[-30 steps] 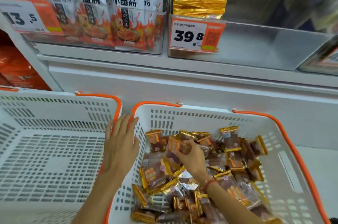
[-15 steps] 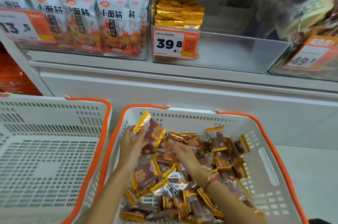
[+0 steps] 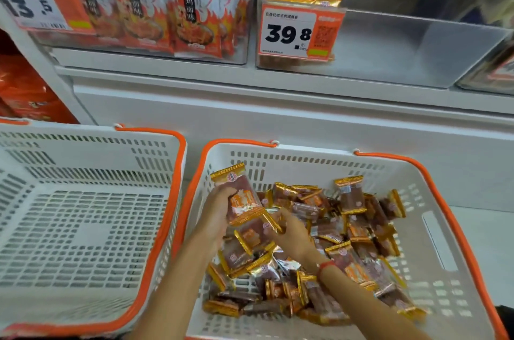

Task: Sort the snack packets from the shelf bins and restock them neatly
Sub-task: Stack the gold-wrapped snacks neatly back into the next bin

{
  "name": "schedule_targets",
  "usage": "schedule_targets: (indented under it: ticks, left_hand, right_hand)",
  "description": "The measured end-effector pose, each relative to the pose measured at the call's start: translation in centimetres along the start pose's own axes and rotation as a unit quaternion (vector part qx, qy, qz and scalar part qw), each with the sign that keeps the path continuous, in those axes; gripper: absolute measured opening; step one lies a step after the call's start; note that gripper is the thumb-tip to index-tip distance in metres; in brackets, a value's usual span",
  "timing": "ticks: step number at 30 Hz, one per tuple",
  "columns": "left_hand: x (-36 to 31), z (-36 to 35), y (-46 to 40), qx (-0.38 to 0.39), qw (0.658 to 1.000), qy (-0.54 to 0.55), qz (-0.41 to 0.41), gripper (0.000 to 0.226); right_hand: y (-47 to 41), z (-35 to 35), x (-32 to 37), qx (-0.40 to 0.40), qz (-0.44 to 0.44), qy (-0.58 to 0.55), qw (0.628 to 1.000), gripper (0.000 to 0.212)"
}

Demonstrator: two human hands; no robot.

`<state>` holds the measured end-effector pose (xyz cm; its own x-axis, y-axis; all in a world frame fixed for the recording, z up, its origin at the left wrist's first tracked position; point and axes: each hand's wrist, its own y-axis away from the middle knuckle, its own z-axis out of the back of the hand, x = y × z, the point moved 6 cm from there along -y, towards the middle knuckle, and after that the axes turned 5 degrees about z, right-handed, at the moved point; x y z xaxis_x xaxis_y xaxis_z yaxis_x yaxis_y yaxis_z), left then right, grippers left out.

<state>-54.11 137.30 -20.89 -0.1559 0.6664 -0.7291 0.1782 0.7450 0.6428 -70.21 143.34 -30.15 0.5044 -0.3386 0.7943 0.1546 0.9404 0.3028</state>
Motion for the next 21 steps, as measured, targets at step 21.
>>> schedule_targets:
  ticks: [21]
  left_hand:
    - [5.4,-8.9,4.0,0.226,0.949,-0.22,-0.016,0.053]
  right_hand:
    - [7.5,14.4,6.1,-0.077,0.091,-0.178,0.977,0.027]
